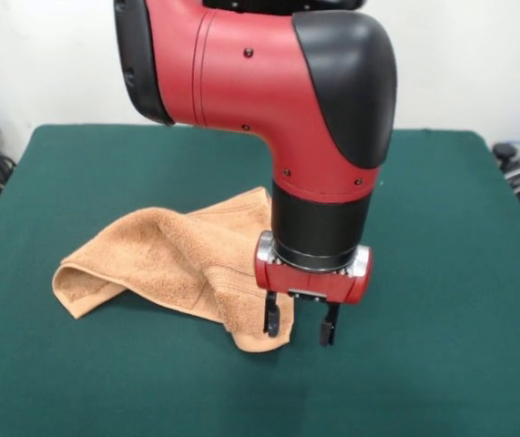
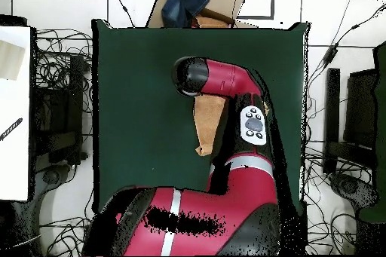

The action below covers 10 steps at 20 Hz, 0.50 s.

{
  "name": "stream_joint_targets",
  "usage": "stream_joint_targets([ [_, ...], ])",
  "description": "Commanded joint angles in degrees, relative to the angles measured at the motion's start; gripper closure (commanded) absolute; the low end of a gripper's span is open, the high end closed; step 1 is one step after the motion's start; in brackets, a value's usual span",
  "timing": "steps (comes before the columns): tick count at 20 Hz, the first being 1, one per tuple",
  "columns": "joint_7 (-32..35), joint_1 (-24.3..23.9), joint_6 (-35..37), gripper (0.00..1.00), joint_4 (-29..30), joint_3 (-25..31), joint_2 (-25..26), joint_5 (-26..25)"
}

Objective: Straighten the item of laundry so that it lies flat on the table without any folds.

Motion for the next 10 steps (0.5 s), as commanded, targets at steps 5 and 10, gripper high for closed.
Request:
stream_joint_targets([
  [5, 2.7, 0.0, 1.9, 0.0, 6.0, 1.6, 0.9, -3.0],
  [10, 3.5, 0.2, 0.7, 0.0, 6.3, 2.0, 1.7, -2.7],
])
